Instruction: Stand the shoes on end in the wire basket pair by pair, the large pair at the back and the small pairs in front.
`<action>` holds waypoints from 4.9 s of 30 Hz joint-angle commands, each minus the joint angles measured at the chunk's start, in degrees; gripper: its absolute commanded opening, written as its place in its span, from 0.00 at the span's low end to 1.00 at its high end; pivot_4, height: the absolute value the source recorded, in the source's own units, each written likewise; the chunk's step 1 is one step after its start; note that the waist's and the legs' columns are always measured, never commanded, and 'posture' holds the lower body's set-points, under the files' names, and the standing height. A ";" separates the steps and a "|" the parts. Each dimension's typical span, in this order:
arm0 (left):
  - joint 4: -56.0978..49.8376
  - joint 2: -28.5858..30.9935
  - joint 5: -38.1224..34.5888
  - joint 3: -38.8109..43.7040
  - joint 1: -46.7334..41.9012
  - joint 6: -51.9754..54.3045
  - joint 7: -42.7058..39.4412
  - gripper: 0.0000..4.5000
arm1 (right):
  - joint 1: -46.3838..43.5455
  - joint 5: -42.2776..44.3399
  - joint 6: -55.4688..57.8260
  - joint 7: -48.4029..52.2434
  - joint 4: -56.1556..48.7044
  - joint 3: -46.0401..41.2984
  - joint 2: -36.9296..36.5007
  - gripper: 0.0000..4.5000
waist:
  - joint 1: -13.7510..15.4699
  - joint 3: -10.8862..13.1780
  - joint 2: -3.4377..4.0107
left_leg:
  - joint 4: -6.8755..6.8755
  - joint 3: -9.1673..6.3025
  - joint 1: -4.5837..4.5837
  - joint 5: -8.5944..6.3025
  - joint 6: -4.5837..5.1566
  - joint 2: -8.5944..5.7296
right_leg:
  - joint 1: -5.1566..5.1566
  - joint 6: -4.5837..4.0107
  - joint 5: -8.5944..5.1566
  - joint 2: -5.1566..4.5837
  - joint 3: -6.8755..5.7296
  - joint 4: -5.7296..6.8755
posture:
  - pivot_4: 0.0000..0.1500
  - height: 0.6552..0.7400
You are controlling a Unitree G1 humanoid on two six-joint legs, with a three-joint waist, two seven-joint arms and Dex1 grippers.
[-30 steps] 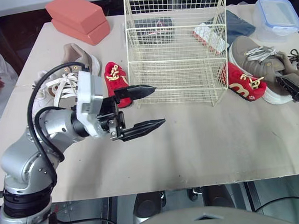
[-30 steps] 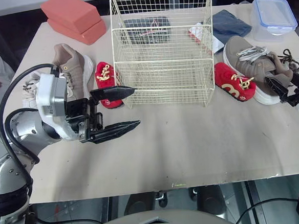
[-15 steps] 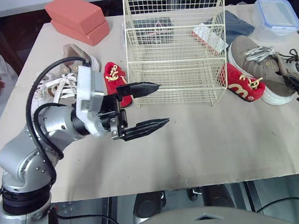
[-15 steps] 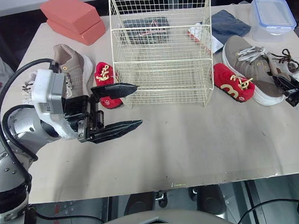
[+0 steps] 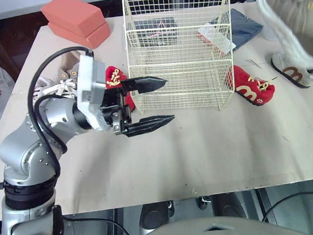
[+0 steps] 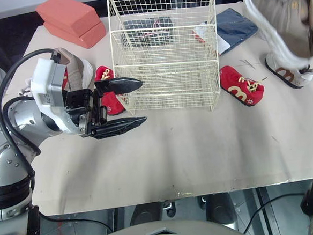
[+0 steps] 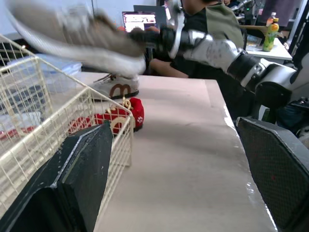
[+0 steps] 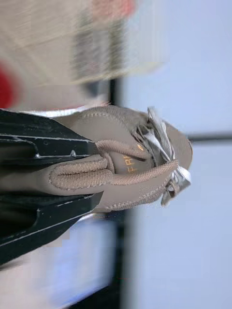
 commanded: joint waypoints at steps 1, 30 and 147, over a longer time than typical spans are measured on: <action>2.24 1.08 1.05 1.65 -2.68 -1.54 -1.86 1.00 | -5.55 3.20 -2.56 1.09 -8.48 1.48 -0.59 0.01 | 0.03 0.02 -0.01 | 0.00 -0.02 -0.02 0.00 -0.01 0.00 | -0.02 0.00 0.00 0.00 -0.02 0.00 | 1.00 0.36; 10.33 11.58 -0.91 10.54 -0.66 4.72 -12.38 1.00 | -15.86 -10.00 -58.63 50.50 -6.02 31.89 -6.19 0.01 | 0.71 0.78 -0.76 | 0.02 -0.10 -0.08 0.02 -0.03 0.06 | -0.02 -0.09 0.05 -0.15 -0.21 0.00 | 1.00 0.36; 21.99 0.90 6.44 -9.76 -17.61 19.93 -26.91 0.35 | -22.26 -14.17 -61.22 23.03 -13.73 37.50 -8.56 0.98 | 0.76 0.83 -0.79 | 0.64 -0.21 -0.22 0.03 -0.04 0.09 | 0.05 -0.23 0.13 -0.08 -0.25 0.25 | 1.00 0.36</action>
